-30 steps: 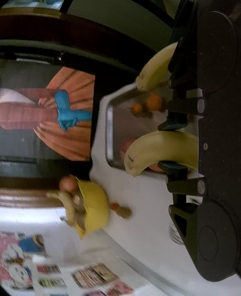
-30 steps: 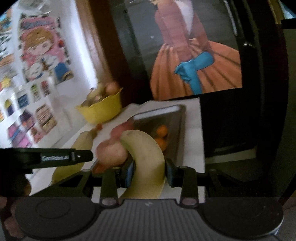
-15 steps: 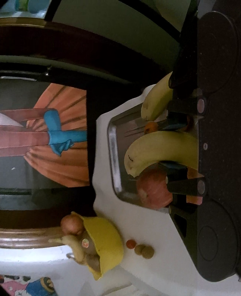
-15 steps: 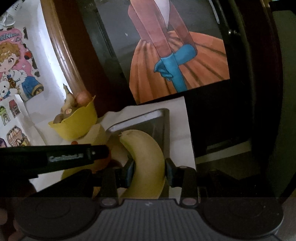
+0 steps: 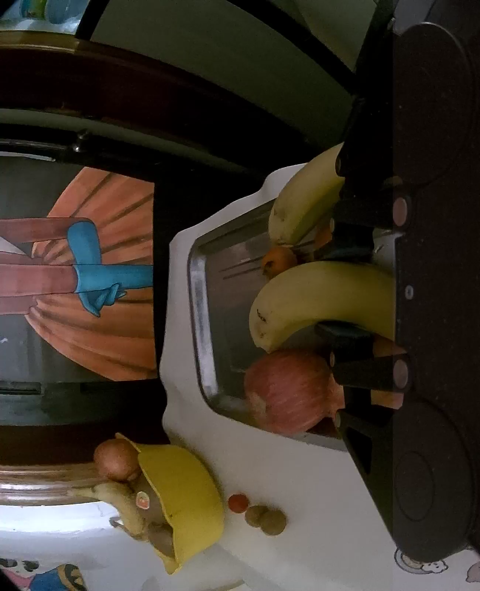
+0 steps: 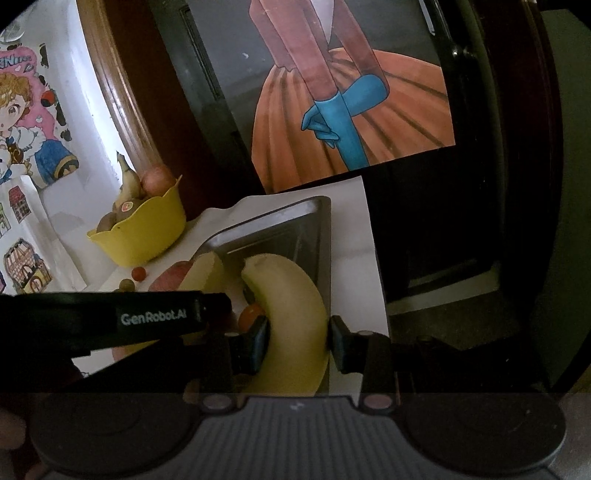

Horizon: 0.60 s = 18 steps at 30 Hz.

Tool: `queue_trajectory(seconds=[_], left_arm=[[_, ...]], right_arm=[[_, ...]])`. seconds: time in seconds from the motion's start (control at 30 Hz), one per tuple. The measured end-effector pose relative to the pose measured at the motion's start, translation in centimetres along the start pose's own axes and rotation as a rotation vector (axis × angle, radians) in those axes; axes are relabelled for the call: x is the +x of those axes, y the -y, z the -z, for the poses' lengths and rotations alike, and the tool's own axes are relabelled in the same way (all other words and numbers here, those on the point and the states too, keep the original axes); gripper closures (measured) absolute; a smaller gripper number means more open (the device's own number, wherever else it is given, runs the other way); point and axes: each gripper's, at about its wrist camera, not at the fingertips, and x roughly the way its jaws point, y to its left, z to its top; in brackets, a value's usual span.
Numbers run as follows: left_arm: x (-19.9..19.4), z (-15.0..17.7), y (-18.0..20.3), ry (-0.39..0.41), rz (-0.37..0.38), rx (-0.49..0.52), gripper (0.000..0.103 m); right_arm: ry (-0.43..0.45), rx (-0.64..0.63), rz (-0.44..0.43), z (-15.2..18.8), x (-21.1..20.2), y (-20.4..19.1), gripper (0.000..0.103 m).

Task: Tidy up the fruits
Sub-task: 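Lower the bananas into the tray with both tools, then open both tools to release the bananas inside the tray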

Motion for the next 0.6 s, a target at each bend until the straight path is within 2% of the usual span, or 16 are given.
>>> queue_trajectory(seconds=[0.43,0.6], left_arm=[[-0.4,0.3,0.0,0.014,-0.010,0.023,0.063],[-1.3,0.2,0.2,0.038,-0.007,0.026,0.056]], right_arm=[[0.017,-0.015,-0.023,0.3,-0.7,0.1,0.058],[0.023,-0.015,-0.018,0.2,-1.0,0.2,0.055]])
